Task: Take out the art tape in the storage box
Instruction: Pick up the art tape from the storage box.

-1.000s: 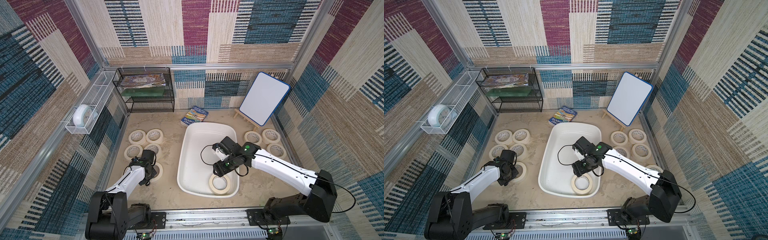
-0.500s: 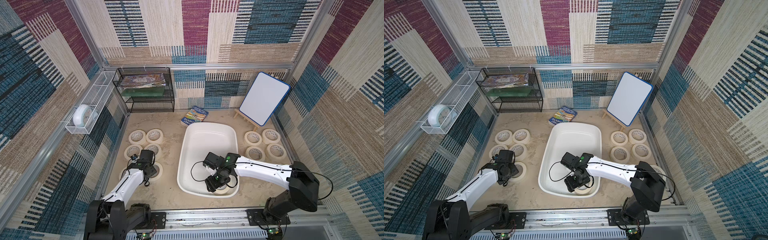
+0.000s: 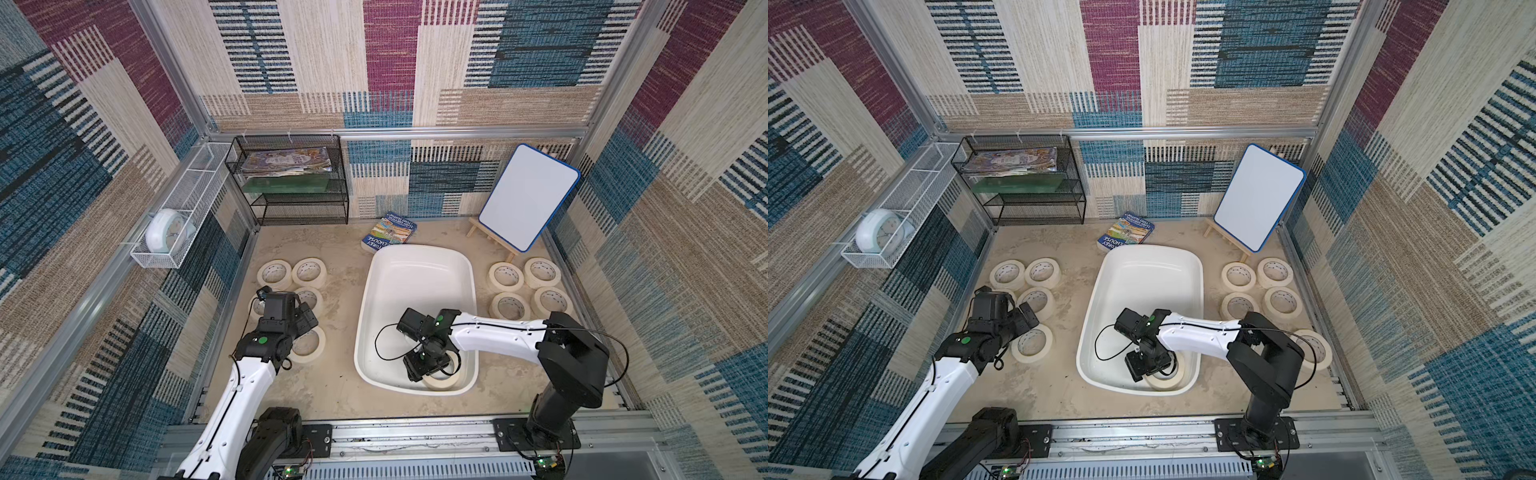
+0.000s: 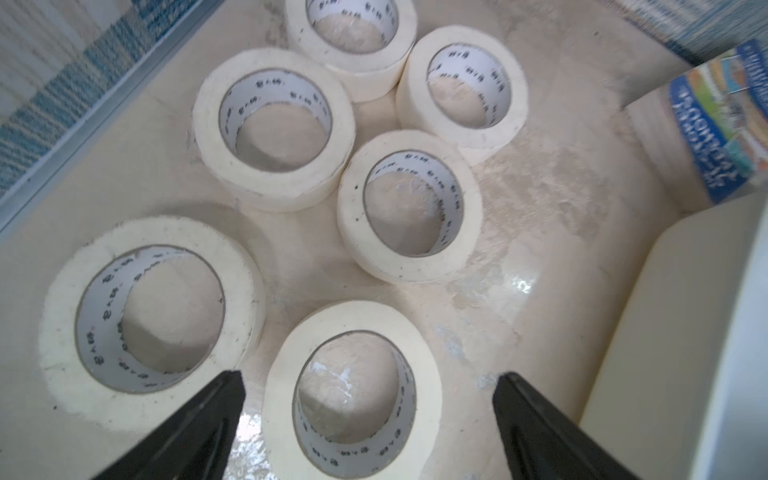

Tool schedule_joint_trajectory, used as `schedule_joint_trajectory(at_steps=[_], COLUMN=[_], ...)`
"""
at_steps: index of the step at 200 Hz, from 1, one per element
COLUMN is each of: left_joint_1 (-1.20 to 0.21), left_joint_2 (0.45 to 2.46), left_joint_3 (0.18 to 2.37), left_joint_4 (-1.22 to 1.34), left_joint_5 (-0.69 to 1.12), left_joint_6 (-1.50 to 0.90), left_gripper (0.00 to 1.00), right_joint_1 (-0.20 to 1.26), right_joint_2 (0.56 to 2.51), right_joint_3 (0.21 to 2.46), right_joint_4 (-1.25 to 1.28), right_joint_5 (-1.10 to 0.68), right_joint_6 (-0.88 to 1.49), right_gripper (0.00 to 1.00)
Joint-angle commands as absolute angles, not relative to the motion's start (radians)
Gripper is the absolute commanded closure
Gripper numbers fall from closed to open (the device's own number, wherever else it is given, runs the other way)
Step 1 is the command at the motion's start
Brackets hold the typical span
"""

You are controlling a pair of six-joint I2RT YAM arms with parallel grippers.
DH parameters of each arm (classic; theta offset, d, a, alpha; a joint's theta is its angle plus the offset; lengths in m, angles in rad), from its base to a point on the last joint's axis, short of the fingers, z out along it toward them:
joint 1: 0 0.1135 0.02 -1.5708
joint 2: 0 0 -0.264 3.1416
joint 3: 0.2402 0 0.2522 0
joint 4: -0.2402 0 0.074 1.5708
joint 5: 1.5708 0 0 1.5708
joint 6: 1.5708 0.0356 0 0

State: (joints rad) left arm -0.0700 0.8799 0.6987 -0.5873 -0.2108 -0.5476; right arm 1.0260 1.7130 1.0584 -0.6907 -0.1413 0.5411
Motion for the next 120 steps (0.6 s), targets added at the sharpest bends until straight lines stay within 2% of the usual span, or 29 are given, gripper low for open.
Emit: schedule_joint_trajectory(at_steps=[1, 81, 109, 120], left_joint_1=[-0.075, -0.077, -0.077, -0.077], left_joint_2=[0.857, 0.778, 0.785, 0.786], left_joint_3=[0.732, 0.712, 0.711, 0.713], left_joint_4=[-0.644, -0.661, -0.660, -0.662], left_joint_5=[-0.210, -0.238, -0.238, -0.239], left_joint_6=[-0.488, -0.488, -0.486, -0.483], left_gripper=[0.01, 0.01, 0.01, 0.01], right_joint_1=[1.026, 1.027, 1.025, 1.023], right_joint_2=[1.712, 1.699, 1.693, 1.692], right_joint_3=[1.057, 1.085, 1.125, 1.138], right_joint_4=[-0.639, -0.671, -0.707, -0.718], right_joint_5=[-0.108, -0.060, -0.037, -0.032], right_joint_6=[0.571, 0.563, 0.549, 0.545], right_gripper=[0.45, 0.92, 1.00, 1.00])
